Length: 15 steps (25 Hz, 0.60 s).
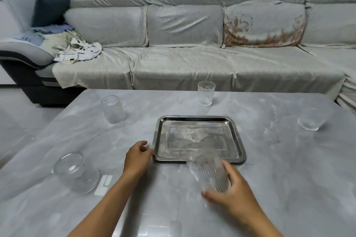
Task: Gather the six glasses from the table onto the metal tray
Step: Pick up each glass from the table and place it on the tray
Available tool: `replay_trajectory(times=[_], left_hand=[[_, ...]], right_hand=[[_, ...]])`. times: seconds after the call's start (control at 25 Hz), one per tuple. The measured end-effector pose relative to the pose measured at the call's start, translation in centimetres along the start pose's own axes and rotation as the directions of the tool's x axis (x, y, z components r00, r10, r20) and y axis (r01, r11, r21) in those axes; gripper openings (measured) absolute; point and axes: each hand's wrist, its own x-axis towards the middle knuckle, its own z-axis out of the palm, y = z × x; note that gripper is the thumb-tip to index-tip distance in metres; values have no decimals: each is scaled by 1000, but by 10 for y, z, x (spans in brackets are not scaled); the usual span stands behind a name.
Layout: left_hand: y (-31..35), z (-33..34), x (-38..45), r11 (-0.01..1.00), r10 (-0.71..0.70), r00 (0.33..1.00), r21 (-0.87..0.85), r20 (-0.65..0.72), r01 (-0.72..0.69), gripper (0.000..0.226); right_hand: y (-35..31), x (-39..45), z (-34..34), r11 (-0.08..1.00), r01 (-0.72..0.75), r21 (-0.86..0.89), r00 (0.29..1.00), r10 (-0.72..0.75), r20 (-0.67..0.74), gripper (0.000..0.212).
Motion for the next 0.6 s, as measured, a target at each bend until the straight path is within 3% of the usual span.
replay_trajectory(times=[0.12,0.24,0.36,0.52,0.6], left_hand=[[7,11,12,998,-5,1000,55,-14,6,14],[9,15,23,997,-23,1000,74,1,23,22],[6,16,31,998,-16,1000,53,11,16,27],[5,18,37,999,0,1000,52,-7,0,30],[2,19,39,998,-4,1000,55,-19,5,31]], right_hand=[[-45,69,6,997,40,-60,995,-45,-92,83],[-82,138,26,976,106,-190,977,-137,-163,73],[-90,188,48,917,144,-371,978,-190,-91,68],[-90,220,74,828,208,-521,974,-227,28,76],[-88,222,85,765,271,-585,953,-300,49,68]])
